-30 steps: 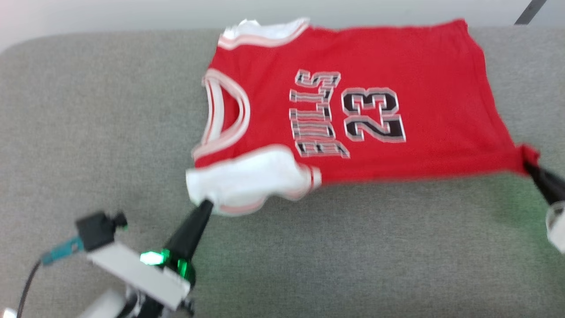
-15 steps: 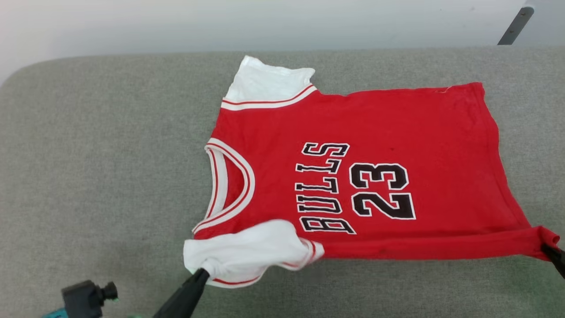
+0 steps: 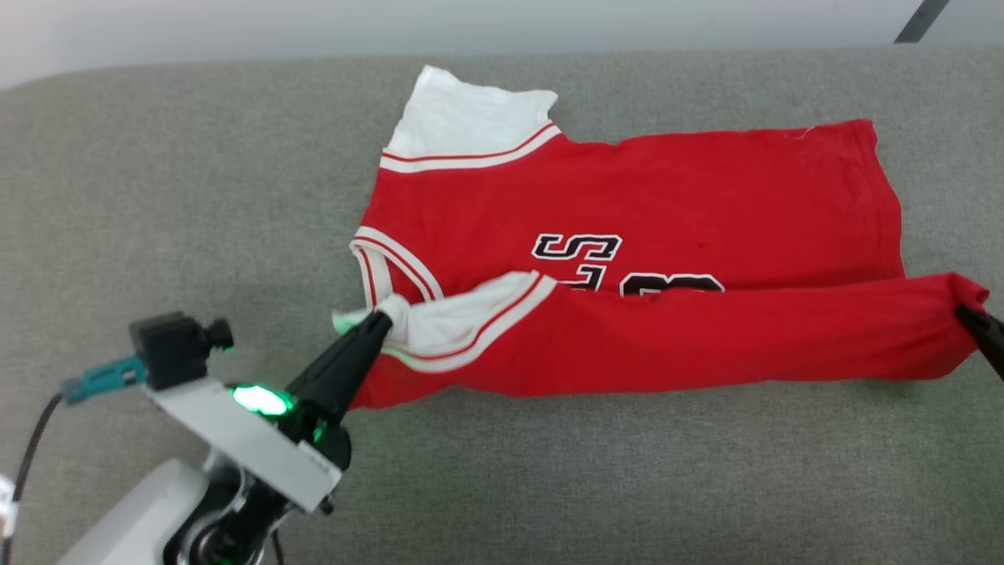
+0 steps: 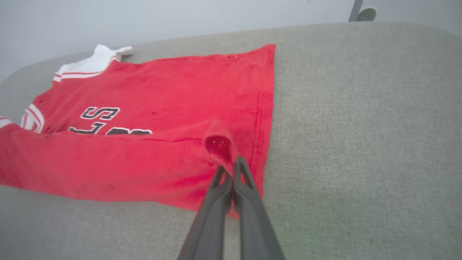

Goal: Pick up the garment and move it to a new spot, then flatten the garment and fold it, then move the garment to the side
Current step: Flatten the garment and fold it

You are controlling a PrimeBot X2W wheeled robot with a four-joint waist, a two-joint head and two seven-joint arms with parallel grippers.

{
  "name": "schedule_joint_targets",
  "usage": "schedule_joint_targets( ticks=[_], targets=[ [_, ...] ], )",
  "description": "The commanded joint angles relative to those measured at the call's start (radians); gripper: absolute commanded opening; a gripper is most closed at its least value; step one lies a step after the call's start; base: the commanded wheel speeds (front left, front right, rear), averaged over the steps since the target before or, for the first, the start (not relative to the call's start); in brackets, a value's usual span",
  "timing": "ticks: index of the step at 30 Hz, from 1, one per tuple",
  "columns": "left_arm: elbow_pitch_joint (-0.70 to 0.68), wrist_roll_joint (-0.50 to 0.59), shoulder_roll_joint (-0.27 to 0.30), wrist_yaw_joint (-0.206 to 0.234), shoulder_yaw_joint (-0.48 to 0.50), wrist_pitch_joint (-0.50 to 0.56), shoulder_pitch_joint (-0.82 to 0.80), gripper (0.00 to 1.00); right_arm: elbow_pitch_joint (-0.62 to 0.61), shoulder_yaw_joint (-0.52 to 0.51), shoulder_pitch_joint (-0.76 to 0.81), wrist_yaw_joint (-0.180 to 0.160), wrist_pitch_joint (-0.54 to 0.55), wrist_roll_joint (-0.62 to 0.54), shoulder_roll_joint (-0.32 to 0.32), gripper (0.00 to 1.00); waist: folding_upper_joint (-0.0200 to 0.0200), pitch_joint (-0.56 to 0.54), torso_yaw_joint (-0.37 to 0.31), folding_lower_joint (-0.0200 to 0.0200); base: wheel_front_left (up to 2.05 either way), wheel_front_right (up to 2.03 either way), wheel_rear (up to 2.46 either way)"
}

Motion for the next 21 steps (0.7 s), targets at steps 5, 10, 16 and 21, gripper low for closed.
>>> schedule_joint_targets(
  ticks=[5,10,16,21],
  targets=[
    [0.132,0.029,-0.042,0.001,-0.035,-0.001,-0.09,0.0,0.121,0.05,-0.089,-0.001,-0.025,-0.005,-0.002,0.0,0.0,0.053,-0.005,0.0,0.0,0.0,0.0],
    [0.3,0.108,-0.078,0.001,-0.078,-0.036,-0.154,0.0,0.216,0.087,-0.13,-0.001,-0.08,-0.003,-0.003,0.0,0.0,0.099,0.002,0.0,0.0,0.0,0.0],
    [0.463,0.166,-0.117,0.001,-0.134,-0.07,-0.212,0.0,0.287,0.156,-0.172,-0.001,-0.132,0.009,-0.01,0.0,0.0,0.134,0.005,0.0,0.0,0.0,0.0],
    [0.538,0.188,-0.123,0.002,-0.166,-0.09,-0.234,0.2,0.332,0.21,-0.194,-0.001,-0.168,0.021,-0.011,0.0,0.0,0.131,0.004,0.0,0.0,0.0,0.0]
  ],
)
